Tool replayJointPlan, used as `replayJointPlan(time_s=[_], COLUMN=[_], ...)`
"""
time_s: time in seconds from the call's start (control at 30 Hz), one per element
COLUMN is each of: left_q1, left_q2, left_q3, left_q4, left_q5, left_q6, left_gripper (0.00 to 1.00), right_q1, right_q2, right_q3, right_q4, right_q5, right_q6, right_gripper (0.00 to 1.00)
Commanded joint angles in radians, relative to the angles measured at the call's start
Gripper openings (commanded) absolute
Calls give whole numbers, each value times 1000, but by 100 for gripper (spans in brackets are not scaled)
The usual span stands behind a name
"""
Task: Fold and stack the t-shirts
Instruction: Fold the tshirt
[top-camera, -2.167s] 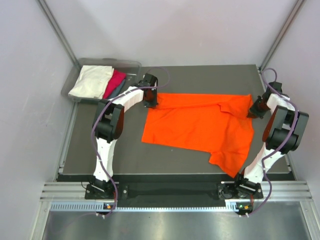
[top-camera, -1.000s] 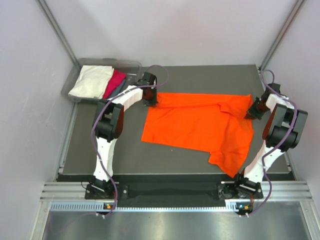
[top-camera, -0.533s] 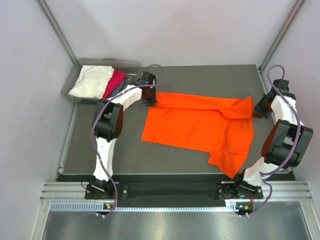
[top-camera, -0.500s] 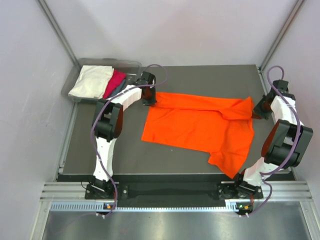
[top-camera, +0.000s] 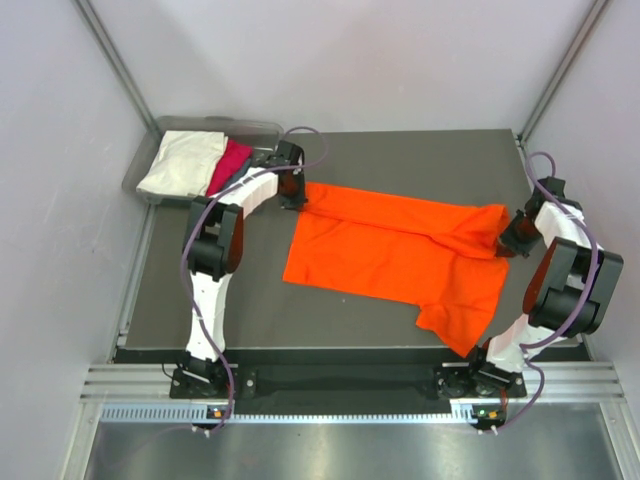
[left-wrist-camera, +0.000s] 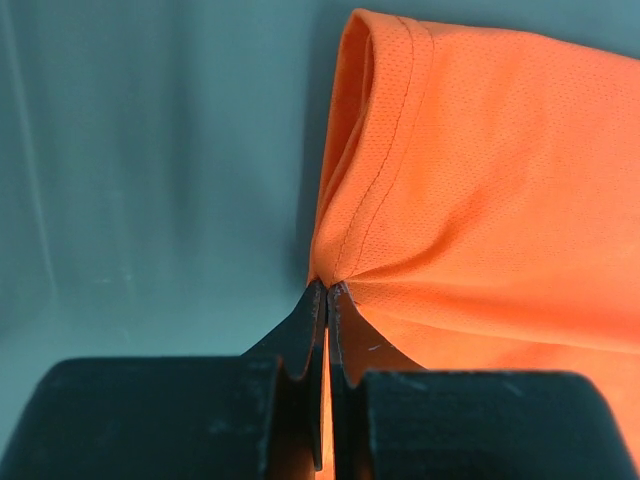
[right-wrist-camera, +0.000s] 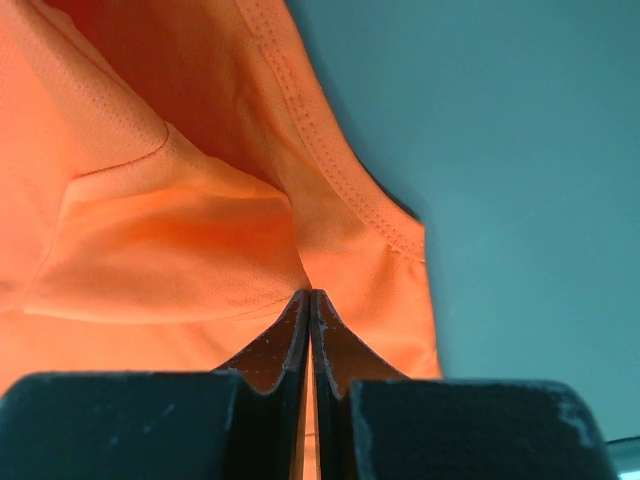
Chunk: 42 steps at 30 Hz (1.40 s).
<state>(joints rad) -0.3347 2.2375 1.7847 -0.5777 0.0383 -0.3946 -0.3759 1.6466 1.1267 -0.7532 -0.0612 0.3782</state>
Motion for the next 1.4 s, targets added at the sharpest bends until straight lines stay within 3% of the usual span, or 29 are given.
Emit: replayJointPlan(time_s=[0.0,0.23,0.3,0.4,0.43,0.47,0.53,0.67,1.1,1.23,1.37], left_q1=[2,0,0,-1,-6,-9,-24,-52,-59,-53,-46], left_q2=[16,2,-18,-62,-78,-94,-140,-176,54,96,132], left_q3=[25,-2,-14,-24,-25,-30,-42,-53,102,114,124], left_q4=[2,1,-1,-22,-24,-24,-14,38,133,133,134], left_q5=[21,38,34,31,25,28,23,41,138,123,118], left_q6=[-10,-16,-13,-13,-16,-16,-21,-36,-95,-118,-136], left_gripper=[0,0,5,19,22,28,31,35,30,30,29], right_q1=[-3,-3,-4,-4,-4,-4,-4,-3,3,3,3], right_q2=[5,44,51,52,48,48,59,105,347,384,430], right_q3=[18,27,36,80,97,141,206,280,430,459,511], right_q4=[29,38,22,2,-5,-6,0,63,179,231,256], right_q5=[31,55,105,130,139,147,130,64,-114,-109,-88], right_q6=[-1,-4,-7,-39,-59,-67,-79,-62,-45,-15,-13], right_gripper=[0,0,1,24,37,42,57,68,63,44,30])
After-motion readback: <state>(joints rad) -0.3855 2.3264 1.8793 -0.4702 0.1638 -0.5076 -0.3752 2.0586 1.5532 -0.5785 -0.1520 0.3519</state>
